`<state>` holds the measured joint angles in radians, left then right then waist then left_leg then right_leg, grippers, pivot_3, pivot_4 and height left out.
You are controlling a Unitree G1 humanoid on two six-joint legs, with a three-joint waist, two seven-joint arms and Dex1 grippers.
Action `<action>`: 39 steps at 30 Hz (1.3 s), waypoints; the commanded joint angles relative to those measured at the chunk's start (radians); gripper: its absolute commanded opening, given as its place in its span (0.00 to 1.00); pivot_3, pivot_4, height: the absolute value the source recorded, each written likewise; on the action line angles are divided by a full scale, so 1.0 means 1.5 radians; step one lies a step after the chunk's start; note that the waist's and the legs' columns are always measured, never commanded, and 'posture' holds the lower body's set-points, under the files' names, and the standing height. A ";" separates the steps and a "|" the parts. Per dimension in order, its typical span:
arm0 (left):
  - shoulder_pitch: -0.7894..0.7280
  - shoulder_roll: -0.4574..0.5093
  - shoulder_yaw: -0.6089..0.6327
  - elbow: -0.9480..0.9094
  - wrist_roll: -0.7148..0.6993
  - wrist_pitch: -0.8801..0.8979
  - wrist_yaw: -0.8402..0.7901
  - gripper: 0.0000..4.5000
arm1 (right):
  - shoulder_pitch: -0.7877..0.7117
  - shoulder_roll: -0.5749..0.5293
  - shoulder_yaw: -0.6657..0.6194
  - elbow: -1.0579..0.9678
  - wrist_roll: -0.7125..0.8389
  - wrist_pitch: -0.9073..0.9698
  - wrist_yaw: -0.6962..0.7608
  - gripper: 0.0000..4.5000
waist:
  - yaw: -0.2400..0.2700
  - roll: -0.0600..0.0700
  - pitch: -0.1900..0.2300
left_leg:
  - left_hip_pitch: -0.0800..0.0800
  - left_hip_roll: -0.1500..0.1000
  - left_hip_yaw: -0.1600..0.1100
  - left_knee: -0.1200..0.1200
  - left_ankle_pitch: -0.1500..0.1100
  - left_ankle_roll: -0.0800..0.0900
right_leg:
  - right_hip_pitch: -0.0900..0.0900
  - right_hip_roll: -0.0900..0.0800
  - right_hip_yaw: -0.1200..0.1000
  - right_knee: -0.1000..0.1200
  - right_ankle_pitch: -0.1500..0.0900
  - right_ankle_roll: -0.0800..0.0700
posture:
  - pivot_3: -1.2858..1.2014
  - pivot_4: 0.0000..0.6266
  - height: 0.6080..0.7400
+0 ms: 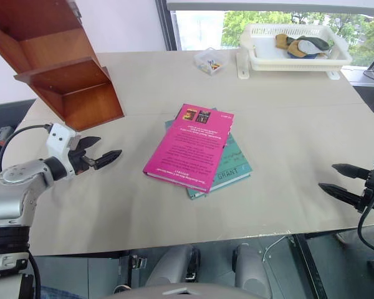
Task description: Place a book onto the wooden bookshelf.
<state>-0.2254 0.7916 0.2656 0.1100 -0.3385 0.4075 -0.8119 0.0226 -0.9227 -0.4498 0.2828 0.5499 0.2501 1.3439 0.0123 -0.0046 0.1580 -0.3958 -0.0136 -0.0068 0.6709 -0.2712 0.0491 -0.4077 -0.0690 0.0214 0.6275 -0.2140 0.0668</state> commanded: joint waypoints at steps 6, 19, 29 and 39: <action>0.014 -0.005 0.019 -0.036 -0.028 0.001 -0.011 1.00 | -0.014 -0.008 -0.019 -0.005 0.004 -0.008 -0.007 1.00 | 0.000 0.000 0.000 | 0.000 0.000 0.000 0.000 0.000 0.000 | 0.000 0.000 0.000 0.000 0.000 0.000 | 0.52 0.24 1.00; 0.020 -0.003 0.020 -0.040 -0.036 0.003 -0.015 1.00 | -0.024 -0.010 -0.017 -0.001 -0.004 -0.012 -0.015 1.00 | 0.000 0.000 0.000 | 0.000 0.000 0.000 0.000 0.000 0.000 | 0.000 0.000 0.000 0.000 0.000 0.000 | 0.52 0.24 1.00; 0.010 -0.005 0.010 -0.031 -0.041 0.006 -0.035 1.00 | -0.011 -0.005 -0.022 -0.018 -0.002 -0.010 -0.023 1.00 | 0.000 0.000 0.000 | 0.000 0.000 0.000 0.000 0.000 0.000 | 0.000 0.000 0.000 0.000 0.000 0.000 | 0.52 0.24 1.00; 0.001 -0.041 0.041 -0.066 -0.234 0.209 -0.108 1.00 | -0.016 0.018 -0.013 -0.055 0.024 0.010 -0.021 1.00 | 0.000 0.000 0.000 | 0.000 0.000 0.000 0.000 0.000 0.000 | 0.000 0.000 0.000 0.000 0.000 0.000 | 0.52 0.24 1.00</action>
<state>-0.2075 0.7309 0.2729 0.0590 -0.5851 0.6352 -0.9436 0.0042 -0.8963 -0.4453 0.2356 0.5548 0.2544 1.3036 0.0120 -0.0050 0.1582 -0.3962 -0.0136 -0.0070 0.6711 -0.2712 0.0492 -0.4077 -0.0690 0.0211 0.6277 -0.2140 0.0668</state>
